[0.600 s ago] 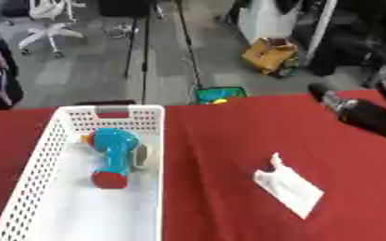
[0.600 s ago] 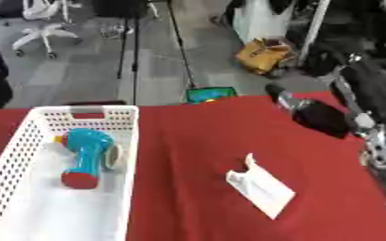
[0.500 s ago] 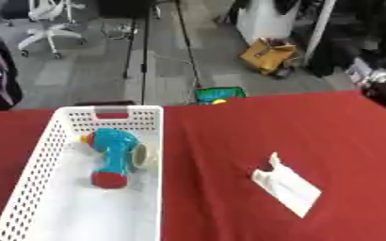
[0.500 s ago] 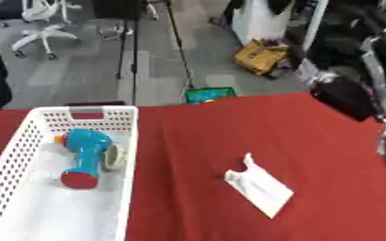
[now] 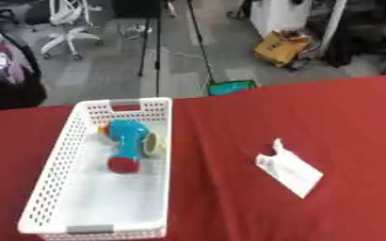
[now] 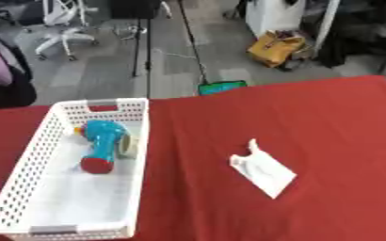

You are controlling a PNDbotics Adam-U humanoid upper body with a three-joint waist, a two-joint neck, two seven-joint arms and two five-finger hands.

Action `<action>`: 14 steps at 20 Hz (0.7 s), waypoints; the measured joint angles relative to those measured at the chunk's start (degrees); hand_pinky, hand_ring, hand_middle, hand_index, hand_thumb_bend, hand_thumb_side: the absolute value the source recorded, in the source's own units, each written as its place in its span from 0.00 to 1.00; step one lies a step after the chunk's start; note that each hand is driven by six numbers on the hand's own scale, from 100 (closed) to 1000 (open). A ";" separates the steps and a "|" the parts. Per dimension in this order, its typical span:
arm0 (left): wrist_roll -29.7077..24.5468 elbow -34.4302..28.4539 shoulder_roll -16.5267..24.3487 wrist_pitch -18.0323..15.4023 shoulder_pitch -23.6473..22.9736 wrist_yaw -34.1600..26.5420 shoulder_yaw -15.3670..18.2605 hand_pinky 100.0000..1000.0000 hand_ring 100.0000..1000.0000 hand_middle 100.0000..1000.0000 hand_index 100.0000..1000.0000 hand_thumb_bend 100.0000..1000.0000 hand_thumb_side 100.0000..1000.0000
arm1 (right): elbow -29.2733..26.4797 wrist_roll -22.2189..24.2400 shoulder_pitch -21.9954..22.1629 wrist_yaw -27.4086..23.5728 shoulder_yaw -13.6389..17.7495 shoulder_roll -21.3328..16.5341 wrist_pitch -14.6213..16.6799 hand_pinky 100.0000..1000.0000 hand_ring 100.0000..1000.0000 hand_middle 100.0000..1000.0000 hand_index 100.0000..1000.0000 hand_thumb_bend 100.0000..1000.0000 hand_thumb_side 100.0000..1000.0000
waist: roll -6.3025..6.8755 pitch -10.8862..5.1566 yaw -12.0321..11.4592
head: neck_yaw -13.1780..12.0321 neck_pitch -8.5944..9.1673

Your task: Pick up objects on the table and place them in the box.

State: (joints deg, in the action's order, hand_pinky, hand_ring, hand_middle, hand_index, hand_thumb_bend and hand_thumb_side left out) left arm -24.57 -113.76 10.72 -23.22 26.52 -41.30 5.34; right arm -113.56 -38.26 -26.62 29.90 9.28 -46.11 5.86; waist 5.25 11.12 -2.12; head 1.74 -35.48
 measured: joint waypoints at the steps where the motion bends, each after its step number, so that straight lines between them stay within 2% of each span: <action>1: 0.41 0.00 -0.11 -0.47 0.21 0.03 0.00 0.91 0.90 0.93 0.99 0.00 0.95 | 0.00 -1.14 0.35 0.08 0.16 -0.01 1.32 1.00 0.97 0.93 0.97 0.00 1.00 | 0.37 -0.53 -0.25 | -0.74 -1.12; 4: 1.57 0.00 -0.12 -2.00 0.28 0.23 0.03 0.90 0.90 0.92 0.99 0.00 0.95 | -0.01 -4.01 1.46 1.09 0.35 -0.02 4.39 1.00 0.97 0.93 0.97 0.00 1.00 | 1.38 -1.55 -0.89 | -2.68 -3.39; 8: 2.75 0.00 -0.15 -3.31 0.31 0.57 0.11 0.90 0.89 0.92 0.98 0.00 0.96 | -0.01 -5.52 2.52 1.90 0.55 0.06 5.60 0.98 0.96 0.91 0.94 0.00 1.00 | 2.12 -1.71 -1.00 | -4.23 -4.05; 9: 2.91 0.00 -0.17 -3.47 0.31 0.59 0.11 0.91 0.89 0.92 0.98 0.00 0.96 | -0.01 -5.36 2.70 1.98 0.56 0.15 5.38 0.97 0.95 0.90 0.93 0.00 0.79 | 2.27 -1.69 -1.00 | -4.44 -4.07; 10: 2.97 0.00 -0.20 -3.53 0.31 0.62 0.11 0.91 0.89 0.91 0.98 0.00 0.96 | -0.01 -4.92 2.95 2.13 0.56 0.26 4.78 0.96 0.95 0.90 0.93 0.00 1.00 | 2.36 -1.56 -1.00 | -4.63 -4.07; 12: 2.94 0.00 -0.56 -3.56 0.30 0.85 0.12 0.91 0.89 0.91 0.98 0.00 0.96 | -0.01 -3.08 3.35 2.92 0.56 0.49 2.44 0.96 0.95 0.89 0.91 0.06 0.95 | 2.38 -1.03 -1.01 | -4.76 -4.07; 14: 2.65 0.00 -0.69 -3.73 0.25 1.38 0.16 0.91 0.89 0.91 0.98 0.00 0.96 | -0.01 -0.08 3.61 4.59 0.55 0.55 -1.67 0.96 0.95 0.88 0.90 0.10 0.96 | 2.37 -0.48 -1.01 | -4.69 -3.98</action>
State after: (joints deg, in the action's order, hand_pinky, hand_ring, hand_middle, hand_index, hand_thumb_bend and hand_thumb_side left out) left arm -21.92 -113.76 10.03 -26.95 26.77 -39.93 5.49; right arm -113.57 -38.35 -23.01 34.49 9.83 -45.56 4.20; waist 7.63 10.64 -3.13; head -2.95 -39.46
